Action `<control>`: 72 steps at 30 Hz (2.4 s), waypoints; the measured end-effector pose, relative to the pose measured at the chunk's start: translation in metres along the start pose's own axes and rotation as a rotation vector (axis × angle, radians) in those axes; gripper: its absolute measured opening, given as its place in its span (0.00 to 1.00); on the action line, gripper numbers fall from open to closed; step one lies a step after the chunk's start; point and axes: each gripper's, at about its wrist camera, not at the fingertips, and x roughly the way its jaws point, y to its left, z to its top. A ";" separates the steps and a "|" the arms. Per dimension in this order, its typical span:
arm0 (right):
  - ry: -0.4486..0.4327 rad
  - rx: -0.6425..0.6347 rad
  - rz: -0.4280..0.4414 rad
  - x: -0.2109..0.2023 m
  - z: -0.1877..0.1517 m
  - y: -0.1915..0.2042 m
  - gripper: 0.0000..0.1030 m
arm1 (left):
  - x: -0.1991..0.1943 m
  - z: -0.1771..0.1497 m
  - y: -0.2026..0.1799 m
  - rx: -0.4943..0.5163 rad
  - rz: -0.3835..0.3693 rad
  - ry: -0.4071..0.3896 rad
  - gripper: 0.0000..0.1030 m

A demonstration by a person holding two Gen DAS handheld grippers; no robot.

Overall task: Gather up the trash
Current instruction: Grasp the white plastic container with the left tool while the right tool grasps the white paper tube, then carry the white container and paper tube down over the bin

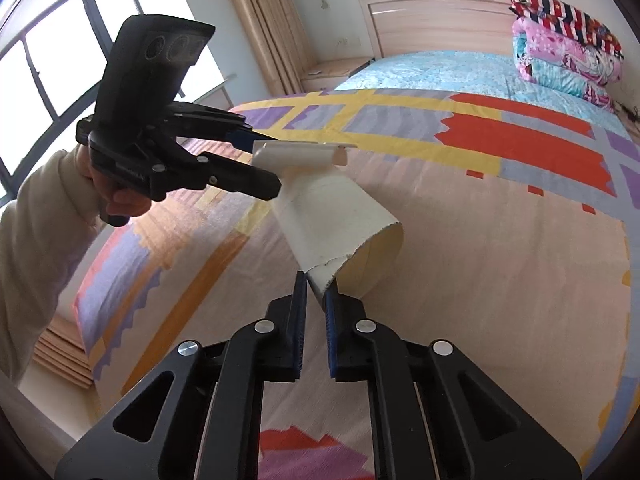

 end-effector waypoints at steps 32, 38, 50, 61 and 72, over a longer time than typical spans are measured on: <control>-0.089 -0.117 -0.099 -0.100 -0.046 0.085 0.04 | -0.083 -0.042 -0.131 0.019 0.118 -0.079 0.53; -0.112 -0.151 -0.118 -0.126 -0.060 0.100 0.04 | -0.099 -0.055 -0.157 0.019 0.116 -0.131 0.53; -0.159 -0.174 -0.151 -0.173 -0.090 0.118 0.04 | -0.110 -0.080 -0.211 0.049 0.110 -0.158 0.53; -0.132 -0.204 -0.162 -0.195 -0.127 0.128 0.04 | -0.104 -0.112 -0.260 0.090 0.106 -0.151 0.53; -0.079 -0.183 -0.136 -0.190 -0.169 0.135 0.04 | -0.073 -0.150 -0.282 0.035 0.058 -0.122 0.53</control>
